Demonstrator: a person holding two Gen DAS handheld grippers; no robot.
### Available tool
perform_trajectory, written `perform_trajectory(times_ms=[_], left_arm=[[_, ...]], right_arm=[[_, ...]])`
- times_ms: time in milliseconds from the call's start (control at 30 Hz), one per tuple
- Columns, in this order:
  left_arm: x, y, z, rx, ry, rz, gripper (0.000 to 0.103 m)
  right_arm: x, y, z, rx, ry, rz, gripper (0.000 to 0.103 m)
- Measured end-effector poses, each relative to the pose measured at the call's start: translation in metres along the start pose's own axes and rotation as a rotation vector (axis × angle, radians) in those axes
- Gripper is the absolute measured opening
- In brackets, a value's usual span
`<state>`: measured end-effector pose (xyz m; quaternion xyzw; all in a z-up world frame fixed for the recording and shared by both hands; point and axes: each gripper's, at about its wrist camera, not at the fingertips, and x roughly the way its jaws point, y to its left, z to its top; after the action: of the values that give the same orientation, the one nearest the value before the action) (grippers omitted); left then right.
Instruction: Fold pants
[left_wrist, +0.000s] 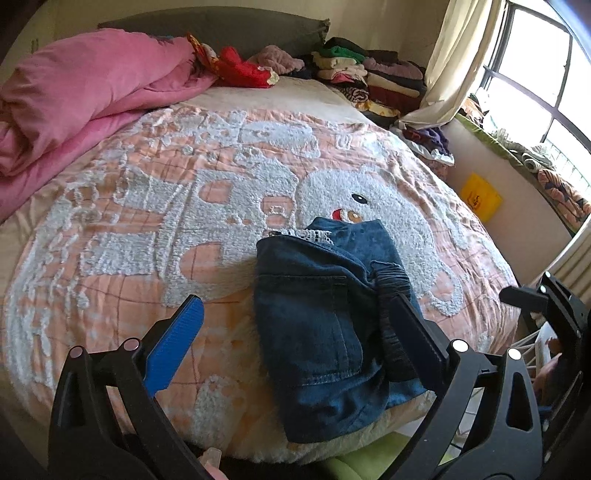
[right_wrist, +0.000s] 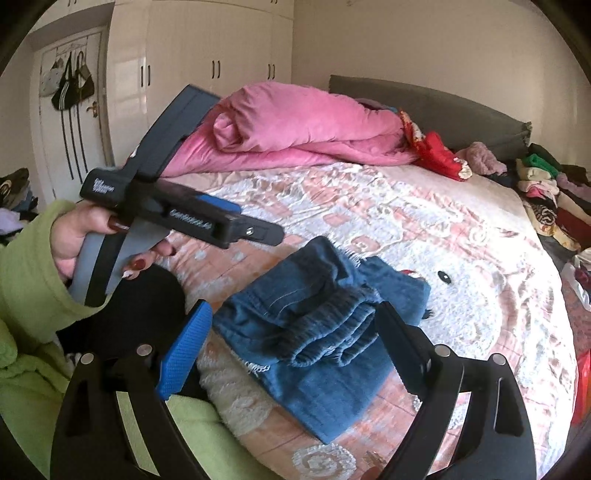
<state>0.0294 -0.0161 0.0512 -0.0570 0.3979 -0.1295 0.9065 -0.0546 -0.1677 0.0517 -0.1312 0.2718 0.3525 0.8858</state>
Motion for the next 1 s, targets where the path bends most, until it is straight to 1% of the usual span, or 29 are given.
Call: perform_trajectory(times_ms=[133,233,333,533,767,1000], left_arm=[[-0.005,0.0,-0.003,0.006,-0.011,0.012,0.093],[-0.006,-0.001,-0.005,0.02,-0.017,0.038,0.093],[-0.004,0.0,-0.006,0.027,-0.015,0.054,0.093],[0.003,0.001,-0.009,0.037,-0.008,0.087,0.093],[0.009,0.002,-0.013,0.035,0.004,0.103,0.093],[0.016,0.003,-0.015,0.036,0.02,0.103,0.093]], right_arm=[[-0.002,-0.007,0.003,0.026,-0.016,-0.037,0.089],[-0.002,-0.014,0.003,0.062,-0.018,-0.066,0.089],[0.002,-0.023,0.001,0.107,-0.007,-0.101,0.089],[0.01,-0.042,-0.006,0.197,0.007,-0.138,0.089],[0.019,-0.052,-0.014,0.228,0.032,-0.182,0.089],[0.029,-0.06,-0.019,0.251,0.06,-0.191,0.089]])
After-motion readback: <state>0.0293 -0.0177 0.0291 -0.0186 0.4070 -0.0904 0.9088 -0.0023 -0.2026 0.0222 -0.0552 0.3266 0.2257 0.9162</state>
